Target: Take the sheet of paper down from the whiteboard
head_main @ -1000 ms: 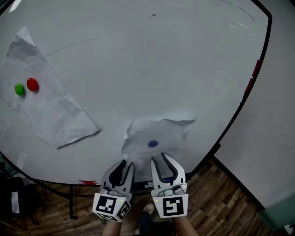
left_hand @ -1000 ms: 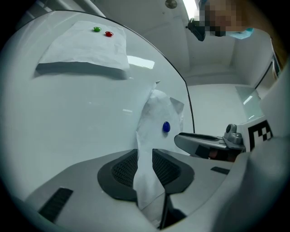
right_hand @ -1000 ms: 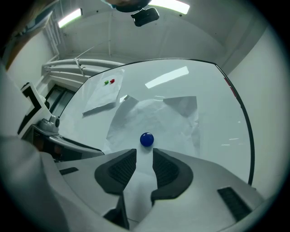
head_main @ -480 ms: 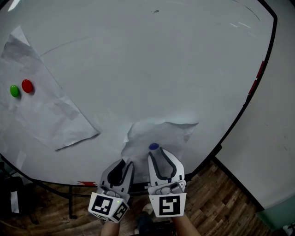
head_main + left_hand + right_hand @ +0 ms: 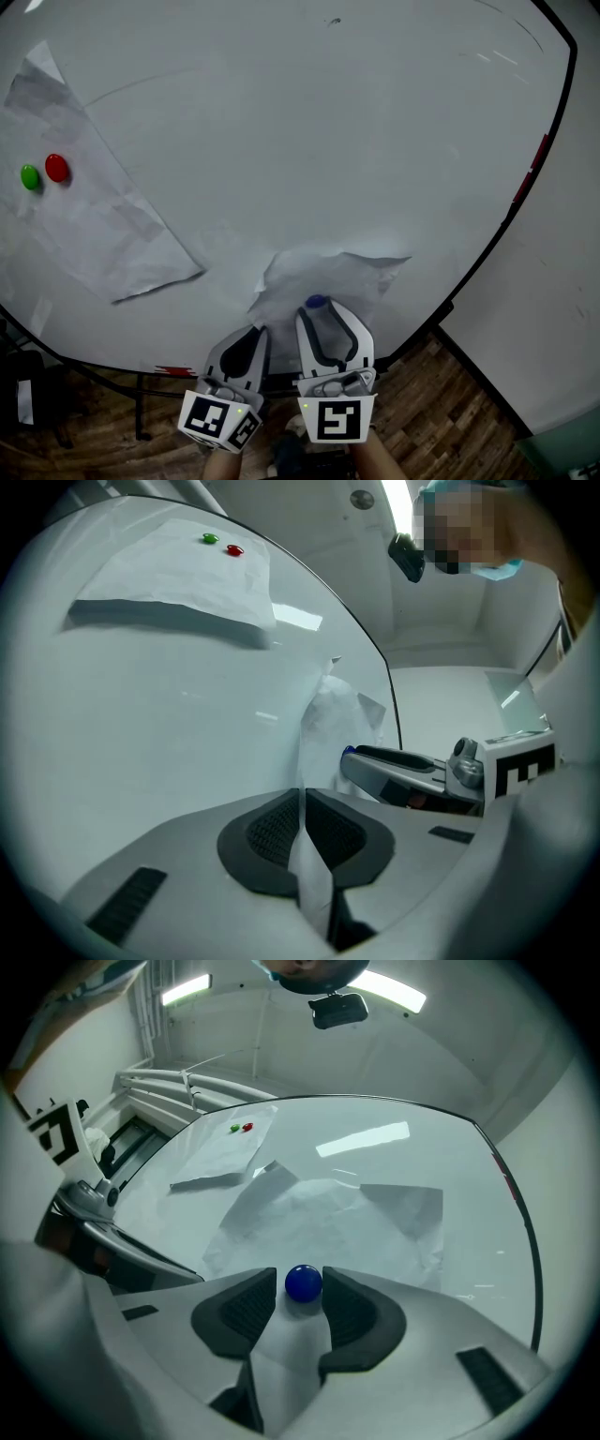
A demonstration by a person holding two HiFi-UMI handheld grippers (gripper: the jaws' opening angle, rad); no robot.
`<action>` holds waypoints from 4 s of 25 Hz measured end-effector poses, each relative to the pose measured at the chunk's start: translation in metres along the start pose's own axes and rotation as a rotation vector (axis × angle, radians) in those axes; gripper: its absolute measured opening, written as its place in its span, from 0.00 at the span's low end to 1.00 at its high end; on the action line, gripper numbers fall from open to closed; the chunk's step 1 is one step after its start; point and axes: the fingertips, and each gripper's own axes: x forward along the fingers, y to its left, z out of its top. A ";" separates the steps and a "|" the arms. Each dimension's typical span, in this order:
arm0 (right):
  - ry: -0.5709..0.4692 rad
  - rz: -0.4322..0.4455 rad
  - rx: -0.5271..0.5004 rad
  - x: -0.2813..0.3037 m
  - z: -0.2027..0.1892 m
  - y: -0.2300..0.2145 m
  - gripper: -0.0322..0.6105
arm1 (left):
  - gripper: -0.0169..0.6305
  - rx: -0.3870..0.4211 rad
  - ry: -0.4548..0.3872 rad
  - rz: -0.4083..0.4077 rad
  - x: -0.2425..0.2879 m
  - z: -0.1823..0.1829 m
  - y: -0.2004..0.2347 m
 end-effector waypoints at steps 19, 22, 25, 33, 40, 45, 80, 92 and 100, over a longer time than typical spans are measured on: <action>0.004 -0.037 -0.021 0.003 0.000 -0.005 0.26 | 0.06 -0.002 0.004 -0.007 0.001 0.000 0.007; 0.009 -0.034 -0.029 0.003 -0.001 -0.005 0.26 | 0.06 -0.018 0.000 -0.009 0.000 0.001 0.009; 0.010 -0.033 -0.035 0.003 -0.001 -0.004 0.26 | 0.06 -0.030 0.002 -0.020 -0.001 0.002 0.010; 0.010 -0.035 -0.015 -0.007 -0.003 -0.003 0.26 | 0.06 -0.117 -0.015 0.027 -0.008 0.004 0.025; 0.000 -0.052 -0.007 -0.014 -0.002 -0.011 0.26 | 0.06 -0.144 -0.028 0.036 -0.015 0.008 0.025; 0.008 -0.058 -0.004 -0.021 -0.004 -0.016 0.26 | 0.06 -0.161 -0.037 0.055 -0.025 0.010 0.027; -0.031 -0.083 0.039 -0.039 0.001 -0.024 0.26 | 0.06 -0.258 -0.162 0.285 -0.113 0.041 0.099; -0.032 -0.089 0.039 -0.040 0.003 -0.022 0.26 | 0.06 -0.260 -0.172 0.290 -0.115 0.044 0.101; -0.007 -0.093 -0.002 -0.039 0.000 -0.021 0.26 | 0.06 -0.262 -0.171 0.287 -0.112 0.043 0.101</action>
